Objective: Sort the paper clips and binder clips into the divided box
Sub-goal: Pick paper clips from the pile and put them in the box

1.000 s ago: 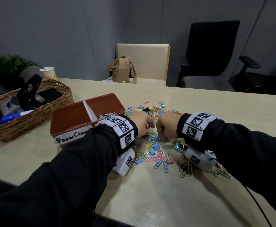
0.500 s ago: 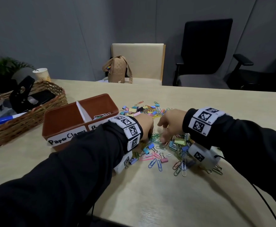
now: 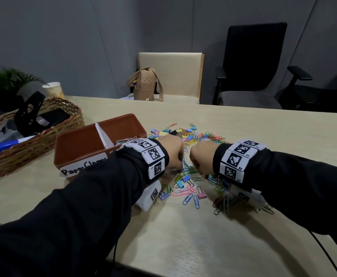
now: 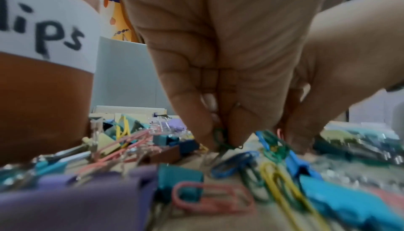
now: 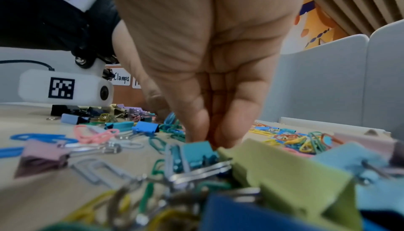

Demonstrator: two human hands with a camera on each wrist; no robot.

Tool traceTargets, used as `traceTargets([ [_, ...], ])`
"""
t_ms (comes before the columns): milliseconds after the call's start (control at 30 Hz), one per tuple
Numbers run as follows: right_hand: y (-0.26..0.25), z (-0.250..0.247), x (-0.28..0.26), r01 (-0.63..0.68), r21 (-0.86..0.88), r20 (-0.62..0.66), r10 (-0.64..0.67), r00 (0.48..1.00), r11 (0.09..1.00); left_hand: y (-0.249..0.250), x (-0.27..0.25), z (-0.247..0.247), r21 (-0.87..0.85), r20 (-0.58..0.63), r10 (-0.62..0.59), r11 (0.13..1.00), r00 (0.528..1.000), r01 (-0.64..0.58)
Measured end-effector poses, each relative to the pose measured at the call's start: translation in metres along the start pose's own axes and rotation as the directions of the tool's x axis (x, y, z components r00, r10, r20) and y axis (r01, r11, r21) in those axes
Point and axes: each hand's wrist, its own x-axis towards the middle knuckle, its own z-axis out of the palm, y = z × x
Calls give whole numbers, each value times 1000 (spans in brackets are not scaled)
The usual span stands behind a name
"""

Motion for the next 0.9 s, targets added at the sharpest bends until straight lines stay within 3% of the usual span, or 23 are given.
traceTargets([
  [267,-1,-4,-1,-18,-83,147,30,989,996,-23,-29,-33,-241,-212,-99,969,972,47],
  [467,-8,-6,-1,-19,-167,204,53,978,986,-56,-53,-50,-346,-364,-251,931,897,121],
  [667,-14,-3,5,2,-176,189,32,981,984,-88,-63,-51,-306,-413,-408,904,814,298],
  [900,-14,-8,7,-51,-119,162,70,984,992,-94,-63,-39,-306,-379,-462,880,802,362],
])
